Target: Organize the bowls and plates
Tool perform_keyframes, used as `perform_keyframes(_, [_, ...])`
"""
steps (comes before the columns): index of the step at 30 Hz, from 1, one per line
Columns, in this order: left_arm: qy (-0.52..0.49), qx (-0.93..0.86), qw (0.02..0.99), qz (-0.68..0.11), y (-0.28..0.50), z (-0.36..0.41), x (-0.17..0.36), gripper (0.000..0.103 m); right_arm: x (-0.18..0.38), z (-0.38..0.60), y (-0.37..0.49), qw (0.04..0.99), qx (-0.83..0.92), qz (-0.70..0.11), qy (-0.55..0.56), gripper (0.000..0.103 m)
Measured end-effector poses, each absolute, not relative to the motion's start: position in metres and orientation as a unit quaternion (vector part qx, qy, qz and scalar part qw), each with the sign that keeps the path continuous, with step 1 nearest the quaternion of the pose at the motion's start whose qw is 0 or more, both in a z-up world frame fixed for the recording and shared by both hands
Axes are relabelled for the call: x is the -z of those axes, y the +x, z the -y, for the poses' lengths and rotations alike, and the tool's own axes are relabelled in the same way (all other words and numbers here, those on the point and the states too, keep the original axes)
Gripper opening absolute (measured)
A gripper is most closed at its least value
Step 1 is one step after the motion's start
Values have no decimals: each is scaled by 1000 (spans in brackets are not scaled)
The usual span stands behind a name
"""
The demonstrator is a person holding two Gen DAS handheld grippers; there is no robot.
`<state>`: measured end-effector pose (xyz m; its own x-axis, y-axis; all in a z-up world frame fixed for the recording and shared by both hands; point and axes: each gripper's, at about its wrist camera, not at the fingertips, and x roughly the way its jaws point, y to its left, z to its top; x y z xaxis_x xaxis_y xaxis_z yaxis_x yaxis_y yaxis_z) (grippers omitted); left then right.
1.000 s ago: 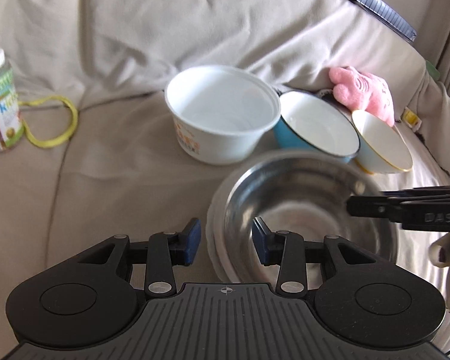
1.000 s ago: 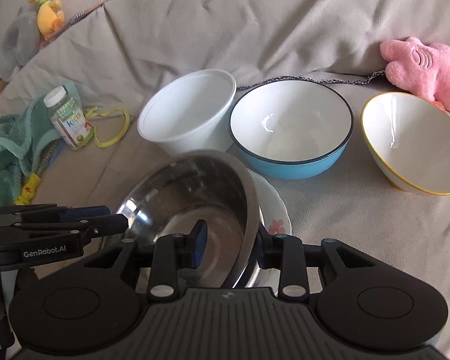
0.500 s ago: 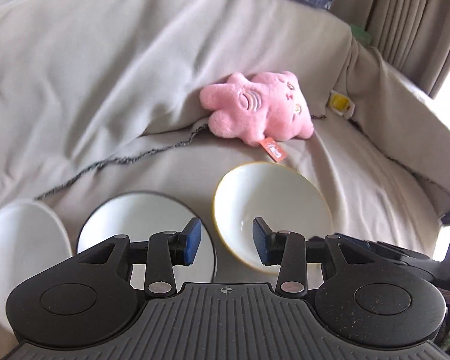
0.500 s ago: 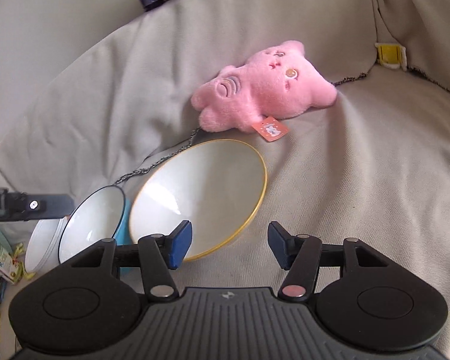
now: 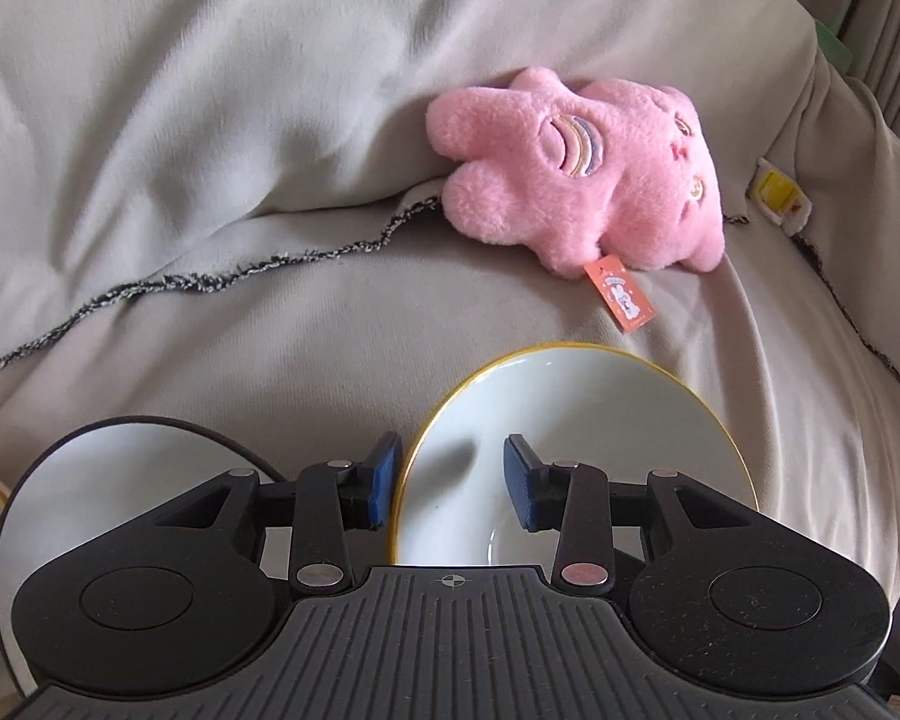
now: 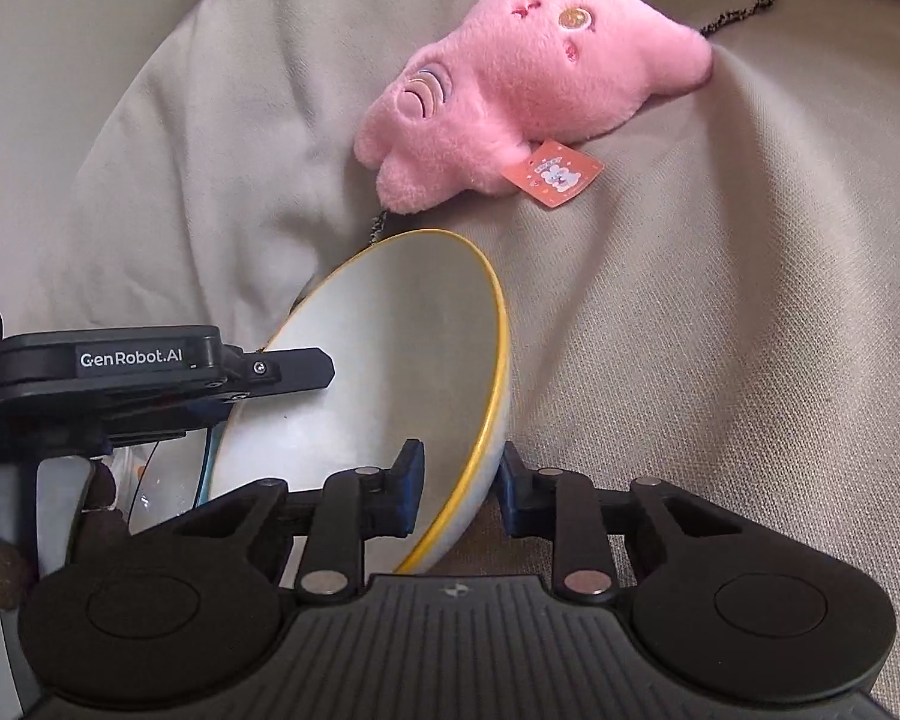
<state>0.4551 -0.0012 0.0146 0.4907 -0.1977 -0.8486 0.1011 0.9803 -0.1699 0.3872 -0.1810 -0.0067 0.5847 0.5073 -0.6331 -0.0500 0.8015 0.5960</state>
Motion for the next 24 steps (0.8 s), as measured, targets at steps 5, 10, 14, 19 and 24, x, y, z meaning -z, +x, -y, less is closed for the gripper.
perform_keyframes(5, [-16, 60, 843, -534, 444, 19, -20, 43, -2, 186, 369, 846, -177, -436, 252, 18])
perform_keyframes(10, [43, 62, 815, -574, 406, 46, -29, 42, -14, 195, 332, 854, -178, -431, 229, 20])
perform_keyframes(14, [37, 82, 783, -615, 374, 50, -24, 42, -10, 211, 304, 843, -187, -440, 246, 20])
perform_keyframes(19, [39, 85, 752, -653, 351, 54, -18, 40, -5, 214, 280, 835, -200, -454, 236, 21])
perform_keyframes(24, [44, 86, 757, -646, 348, 50, -14, 37, 4, 210, 281, 835, -202, -461, 223, 21])
